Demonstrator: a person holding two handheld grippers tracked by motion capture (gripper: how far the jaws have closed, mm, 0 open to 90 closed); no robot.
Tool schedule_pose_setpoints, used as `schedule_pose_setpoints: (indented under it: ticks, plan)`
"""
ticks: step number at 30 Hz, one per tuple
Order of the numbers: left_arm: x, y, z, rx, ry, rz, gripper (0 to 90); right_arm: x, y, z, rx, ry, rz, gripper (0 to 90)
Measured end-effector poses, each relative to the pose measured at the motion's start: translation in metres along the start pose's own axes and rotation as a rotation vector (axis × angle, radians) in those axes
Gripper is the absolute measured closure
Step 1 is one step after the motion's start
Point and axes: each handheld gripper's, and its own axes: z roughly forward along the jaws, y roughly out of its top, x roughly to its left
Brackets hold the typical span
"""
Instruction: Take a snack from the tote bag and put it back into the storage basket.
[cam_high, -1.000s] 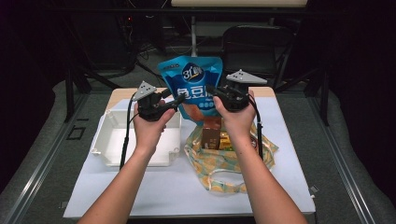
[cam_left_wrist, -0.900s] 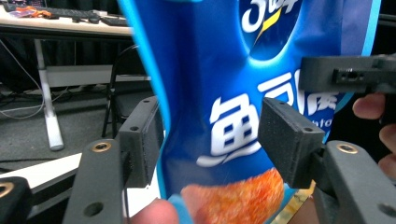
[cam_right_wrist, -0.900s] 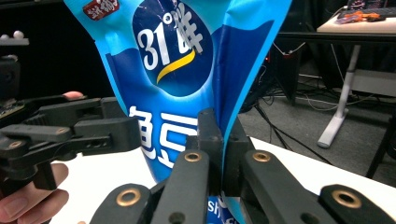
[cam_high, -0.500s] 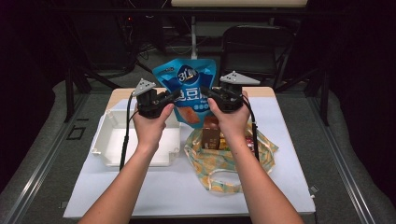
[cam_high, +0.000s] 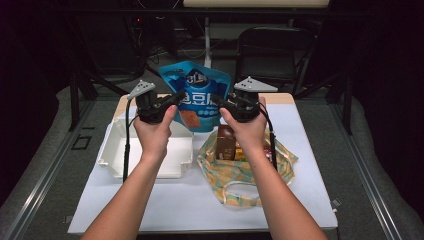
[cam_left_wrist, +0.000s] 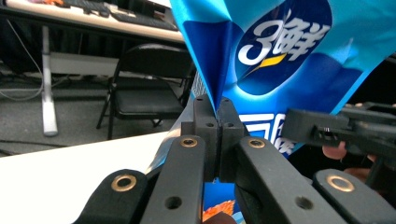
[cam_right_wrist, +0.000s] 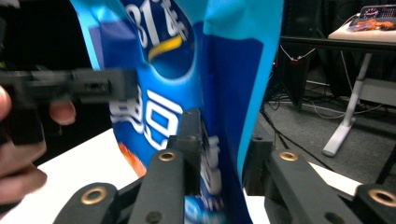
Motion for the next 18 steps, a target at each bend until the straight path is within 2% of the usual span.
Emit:
schedule_pose_setpoints:
  ticks: [5,11,18]
  plan:
    - [0.007,0.006,-0.011,-0.019,0.002,-0.004,90.0,0.000,-0.004,-0.006,0.012,0.030,0.022,51.5]
    - [0.017,0.008,-0.023,-0.020,0.016,0.002,90.0,-0.006,-0.012,-0.021,0.019,0.032,0.013,44.2]
    - [0.032,0.004,-0.033,-0.022,0.045,-0.014,90.0,-0.020,-0.024,-0.040,0.012,0.002,0.059,38.3]
